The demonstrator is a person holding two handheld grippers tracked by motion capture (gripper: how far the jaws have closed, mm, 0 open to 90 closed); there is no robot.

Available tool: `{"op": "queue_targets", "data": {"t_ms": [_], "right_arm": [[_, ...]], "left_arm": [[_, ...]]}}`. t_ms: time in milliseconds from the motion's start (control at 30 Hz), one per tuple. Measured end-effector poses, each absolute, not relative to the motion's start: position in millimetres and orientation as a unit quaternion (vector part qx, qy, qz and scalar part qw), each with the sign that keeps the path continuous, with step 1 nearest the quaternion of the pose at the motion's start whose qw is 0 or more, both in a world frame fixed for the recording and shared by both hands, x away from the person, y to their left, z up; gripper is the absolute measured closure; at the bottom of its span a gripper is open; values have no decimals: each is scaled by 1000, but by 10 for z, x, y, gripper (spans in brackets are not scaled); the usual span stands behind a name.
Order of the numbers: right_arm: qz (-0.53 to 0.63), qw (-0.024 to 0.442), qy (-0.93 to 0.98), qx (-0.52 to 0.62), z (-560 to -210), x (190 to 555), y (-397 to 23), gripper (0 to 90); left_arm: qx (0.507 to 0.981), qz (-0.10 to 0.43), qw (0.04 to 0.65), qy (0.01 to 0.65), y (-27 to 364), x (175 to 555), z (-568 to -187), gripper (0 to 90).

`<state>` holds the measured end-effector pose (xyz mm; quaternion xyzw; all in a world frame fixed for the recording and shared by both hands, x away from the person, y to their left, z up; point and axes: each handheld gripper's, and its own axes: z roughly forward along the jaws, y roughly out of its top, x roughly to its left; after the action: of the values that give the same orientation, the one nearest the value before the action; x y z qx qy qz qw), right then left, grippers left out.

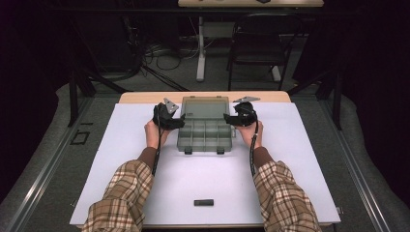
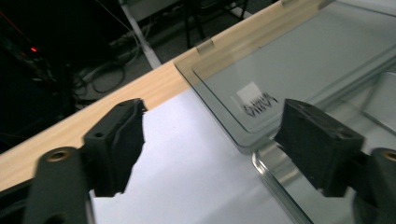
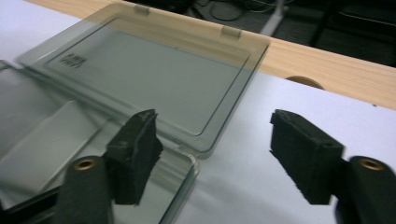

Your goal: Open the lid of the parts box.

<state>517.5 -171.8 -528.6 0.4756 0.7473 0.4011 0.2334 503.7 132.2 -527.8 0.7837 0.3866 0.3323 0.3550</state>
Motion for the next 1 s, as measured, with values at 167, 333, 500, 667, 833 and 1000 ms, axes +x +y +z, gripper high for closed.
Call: {"op": "queue_targets", "data": {"t_ms": [167, 333, 500, 667, 833, 1000], "right_arm": [[416, 207, 762, 451, -5213, 5058, -1754, 168], [428, 190, 778, 419, -5157, 4890, -1776, 112], [440, 175, 785, 398, -5134, 4721, -1802, 67], [449, 166, 791, 382, -5125, 4559, -1821, 43], [447, 155, 802, 366, -5108, 4398, -1806, 28], [452, 150, 807, 350, -5101, 4252, -1790, 20]], "left_arm": [[795, 300, 366, 379, 1403, 4936, -5232, 151], [807, 276, 374, 363, 1464, 4780, -5191, 97], [818, 268, 375, 345, 1515, 4585, -5163, 62], [826, 269, 371, 328, 1559, 4396, -5149, 39], [826, 263, 382, 320, 1625, 4210, -5158, 18], [826, 251, 390, 322, 1711, 4044, -5227, 1]]}}
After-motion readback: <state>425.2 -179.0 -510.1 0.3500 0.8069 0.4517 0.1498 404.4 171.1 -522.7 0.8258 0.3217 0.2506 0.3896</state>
